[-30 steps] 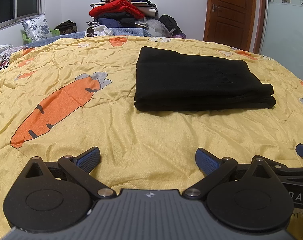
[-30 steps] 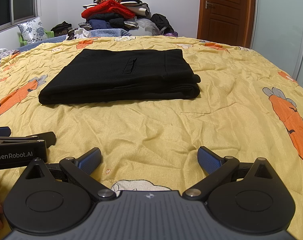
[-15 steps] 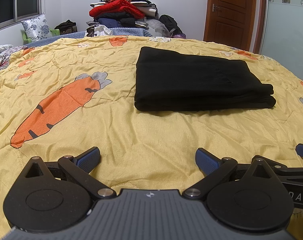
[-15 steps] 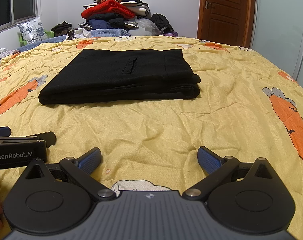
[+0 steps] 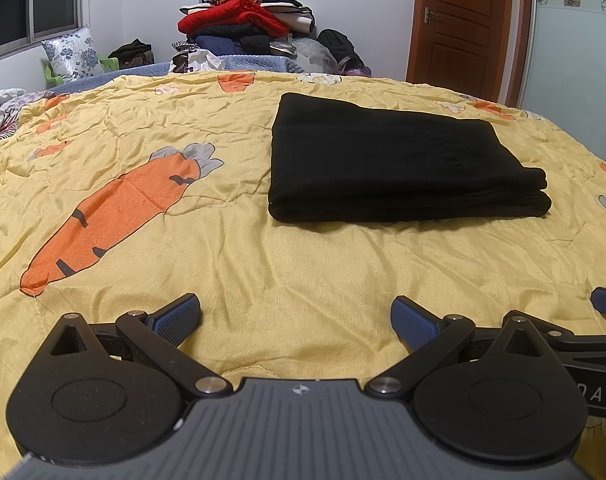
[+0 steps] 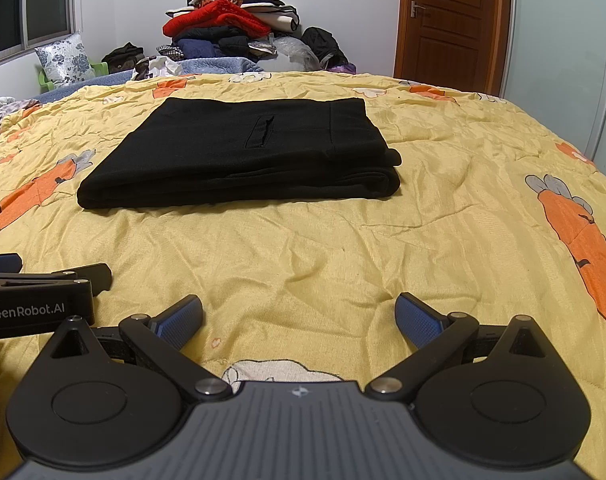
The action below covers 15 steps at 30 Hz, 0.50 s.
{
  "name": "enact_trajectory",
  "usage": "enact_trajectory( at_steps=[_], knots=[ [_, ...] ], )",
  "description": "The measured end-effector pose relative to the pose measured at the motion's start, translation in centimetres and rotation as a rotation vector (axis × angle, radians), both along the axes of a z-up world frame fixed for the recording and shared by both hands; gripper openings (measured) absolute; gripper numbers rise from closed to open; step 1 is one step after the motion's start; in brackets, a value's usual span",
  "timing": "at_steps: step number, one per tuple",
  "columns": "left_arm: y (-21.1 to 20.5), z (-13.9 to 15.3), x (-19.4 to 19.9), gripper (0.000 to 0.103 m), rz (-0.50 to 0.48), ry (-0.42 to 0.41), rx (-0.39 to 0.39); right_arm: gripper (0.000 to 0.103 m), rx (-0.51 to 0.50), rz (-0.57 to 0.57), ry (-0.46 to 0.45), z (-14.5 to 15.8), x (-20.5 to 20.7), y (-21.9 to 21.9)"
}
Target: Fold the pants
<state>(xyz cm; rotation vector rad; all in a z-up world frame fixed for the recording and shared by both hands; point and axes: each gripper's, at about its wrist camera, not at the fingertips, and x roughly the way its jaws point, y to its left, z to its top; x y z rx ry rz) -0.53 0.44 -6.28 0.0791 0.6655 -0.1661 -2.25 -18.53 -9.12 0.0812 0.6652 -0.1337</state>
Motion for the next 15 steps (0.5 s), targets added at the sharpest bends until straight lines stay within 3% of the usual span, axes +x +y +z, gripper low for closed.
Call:
enact_trajectory(
  at_steps=[15],
  knots=[
    [-0.02, 0.01, 0.01, 0.103, 0.0, 0.0, 0.0, 0.103, 0.0, 0.0, 0.0, 0.0, 0.0, 0.0]
  ],
)
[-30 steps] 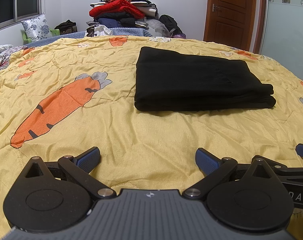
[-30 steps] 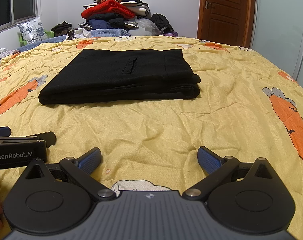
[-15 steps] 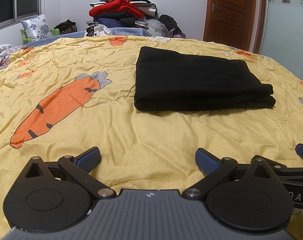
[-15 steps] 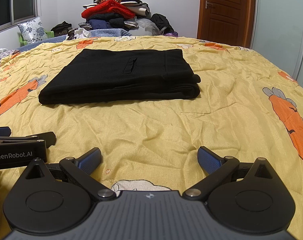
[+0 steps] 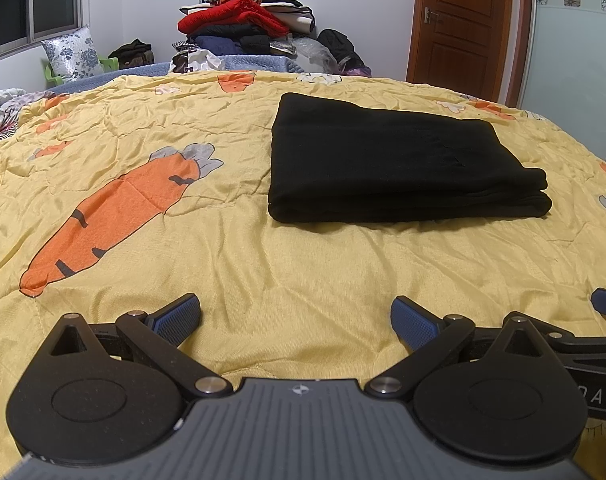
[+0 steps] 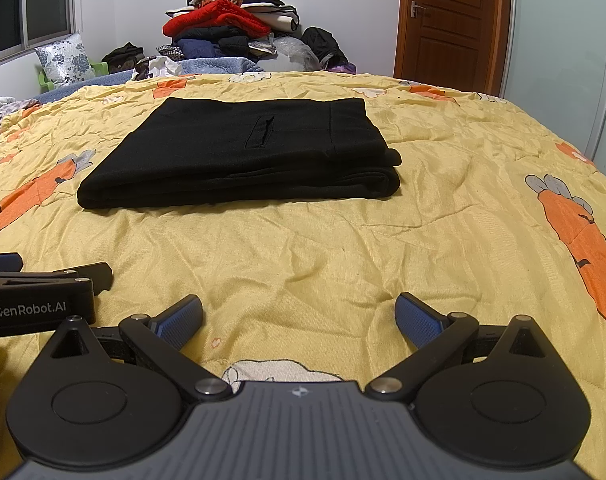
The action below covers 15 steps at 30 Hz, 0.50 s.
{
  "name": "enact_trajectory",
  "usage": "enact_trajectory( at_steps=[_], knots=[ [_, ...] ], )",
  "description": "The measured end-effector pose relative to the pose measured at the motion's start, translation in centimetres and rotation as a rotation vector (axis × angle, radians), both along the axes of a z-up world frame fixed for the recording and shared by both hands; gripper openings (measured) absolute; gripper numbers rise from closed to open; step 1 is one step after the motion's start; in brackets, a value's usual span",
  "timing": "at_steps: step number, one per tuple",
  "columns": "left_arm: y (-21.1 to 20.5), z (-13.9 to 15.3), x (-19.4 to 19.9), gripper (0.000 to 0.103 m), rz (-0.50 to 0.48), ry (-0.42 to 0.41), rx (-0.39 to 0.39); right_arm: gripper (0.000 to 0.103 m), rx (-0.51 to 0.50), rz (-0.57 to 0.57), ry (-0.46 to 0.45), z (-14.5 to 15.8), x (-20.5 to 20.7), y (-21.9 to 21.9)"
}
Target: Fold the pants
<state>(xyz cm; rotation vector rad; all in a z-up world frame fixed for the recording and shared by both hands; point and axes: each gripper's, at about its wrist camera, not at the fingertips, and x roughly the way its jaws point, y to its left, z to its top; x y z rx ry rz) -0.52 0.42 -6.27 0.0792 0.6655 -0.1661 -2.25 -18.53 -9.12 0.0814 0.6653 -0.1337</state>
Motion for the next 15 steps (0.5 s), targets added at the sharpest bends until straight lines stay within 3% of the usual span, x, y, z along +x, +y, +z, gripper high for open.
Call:
enact_trajectory(
  at_steps=[15],
  knots=[
    [-0.09, -0.11, 0.13, 0.103, 0.0, 0.0, -0.007, 0.103, 0.0, 0.0, 0.0, 0.0, 0.0, 0.01]
  ],
)
